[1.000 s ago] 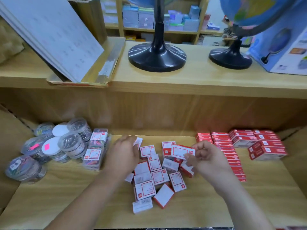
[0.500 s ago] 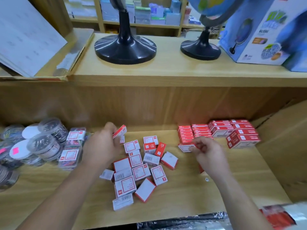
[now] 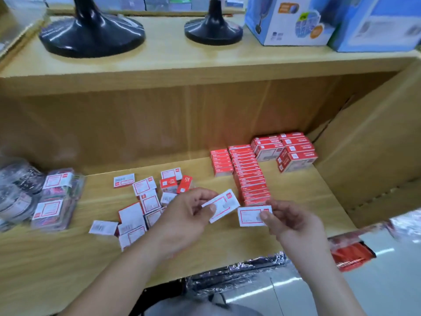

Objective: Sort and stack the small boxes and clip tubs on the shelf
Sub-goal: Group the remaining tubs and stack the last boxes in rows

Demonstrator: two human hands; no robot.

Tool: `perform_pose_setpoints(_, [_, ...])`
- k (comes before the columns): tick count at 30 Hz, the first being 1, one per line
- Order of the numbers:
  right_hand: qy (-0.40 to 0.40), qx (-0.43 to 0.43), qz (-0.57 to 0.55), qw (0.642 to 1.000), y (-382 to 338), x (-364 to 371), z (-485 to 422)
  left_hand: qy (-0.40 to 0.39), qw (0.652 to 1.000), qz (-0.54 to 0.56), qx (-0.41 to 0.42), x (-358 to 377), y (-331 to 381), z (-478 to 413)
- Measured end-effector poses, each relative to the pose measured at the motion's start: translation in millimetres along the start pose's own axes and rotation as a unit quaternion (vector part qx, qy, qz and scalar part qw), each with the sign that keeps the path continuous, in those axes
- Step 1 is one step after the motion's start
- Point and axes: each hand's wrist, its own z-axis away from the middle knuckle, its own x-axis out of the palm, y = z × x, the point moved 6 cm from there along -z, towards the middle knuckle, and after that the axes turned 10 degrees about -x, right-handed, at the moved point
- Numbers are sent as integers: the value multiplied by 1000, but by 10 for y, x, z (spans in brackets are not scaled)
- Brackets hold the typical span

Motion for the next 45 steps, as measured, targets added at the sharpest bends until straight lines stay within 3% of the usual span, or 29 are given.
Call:
perform_pose_setpoints(3, [12,5,37,999,250,-184,136,-19,996,-77,42,275,-153,35])
perform_pose_setpoints(6, [-3,1,51,999,460,-202,90,-4,960,-262,101,526,-308,50])
perform_pose_setpoints(8, [-4,-22,66,998,525,-195,-14,22,941,-313,130,655,-308,23])
perform_pose_setpoints(12, [-15,-73,71,995,537,-151,-151,66,956,-234,162,835,-230,-86])
perform_pose_setpoints(15, [-16,-85,37,996,518,-154,-179,118,963,-200,137,853,-255,-149])
perform_pose_setpoints(19, [-34,-109,73,991,586,-162,-104,168,954,-212,131,847,-333,-208])
perform_pose_setpoints(26, [-41,-127,155,979,633,-81,-256,185,945,-221,157,922,-320,-344])
perform_pose_setpoints(30, [-30,-193,159,968,562,-66,-198,191,930,-247,192,943,-313,-307])
perform_pose_setpoints(37, [-22,-183,193,964,617,-28,-238,209,946,-184,165,837,-346,-336])
perform_pose_setpoints(41, [-29,-169,230,958,612,-15,-237,191,921,-299,164,889,-249,-332])
perform_pose_setpoints(45, [-84,-157,290,940,544,44,-276,183,881,-410,146,1030,-236,-337])
